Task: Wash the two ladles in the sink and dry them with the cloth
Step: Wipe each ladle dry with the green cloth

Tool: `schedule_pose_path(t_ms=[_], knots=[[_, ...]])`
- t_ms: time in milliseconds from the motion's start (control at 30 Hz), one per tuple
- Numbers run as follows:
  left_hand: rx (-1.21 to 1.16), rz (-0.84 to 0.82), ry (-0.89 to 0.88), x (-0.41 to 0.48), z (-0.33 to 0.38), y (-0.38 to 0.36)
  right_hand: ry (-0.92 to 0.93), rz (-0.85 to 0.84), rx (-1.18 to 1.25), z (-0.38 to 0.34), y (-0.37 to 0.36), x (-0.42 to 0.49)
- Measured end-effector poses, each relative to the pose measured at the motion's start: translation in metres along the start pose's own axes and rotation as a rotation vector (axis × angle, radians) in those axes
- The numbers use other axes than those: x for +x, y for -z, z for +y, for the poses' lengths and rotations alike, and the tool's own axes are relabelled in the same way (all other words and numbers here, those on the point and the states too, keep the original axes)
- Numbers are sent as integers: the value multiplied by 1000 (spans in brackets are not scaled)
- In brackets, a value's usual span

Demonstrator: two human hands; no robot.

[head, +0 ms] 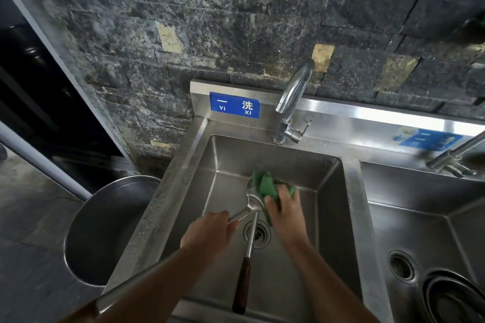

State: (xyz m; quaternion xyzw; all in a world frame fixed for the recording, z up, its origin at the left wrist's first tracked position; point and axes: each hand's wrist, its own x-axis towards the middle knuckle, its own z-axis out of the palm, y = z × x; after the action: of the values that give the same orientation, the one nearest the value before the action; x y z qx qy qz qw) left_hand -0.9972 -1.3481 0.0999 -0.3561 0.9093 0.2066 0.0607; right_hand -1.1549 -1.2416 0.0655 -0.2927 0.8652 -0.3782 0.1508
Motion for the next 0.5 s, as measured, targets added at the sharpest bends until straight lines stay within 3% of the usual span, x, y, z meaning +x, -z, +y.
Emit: schedule_pose_path(t_ms=[100,200,300,400,500], knots=[[41,-26,-41,0,11,-6,288,141,-449,-12,-20,-14],[49,-27,-69,0,20,-10,121,49,-530,-29,-11,13],[11,-14,-52,-2,15,-7,-234,-106,-234,-28,8,59],[-71,-3,-9,-1,5,0,-583,-181,269,-9,31,85],[-232,-37,42,8,-5,4,-808,-131,787,11,35,79]])
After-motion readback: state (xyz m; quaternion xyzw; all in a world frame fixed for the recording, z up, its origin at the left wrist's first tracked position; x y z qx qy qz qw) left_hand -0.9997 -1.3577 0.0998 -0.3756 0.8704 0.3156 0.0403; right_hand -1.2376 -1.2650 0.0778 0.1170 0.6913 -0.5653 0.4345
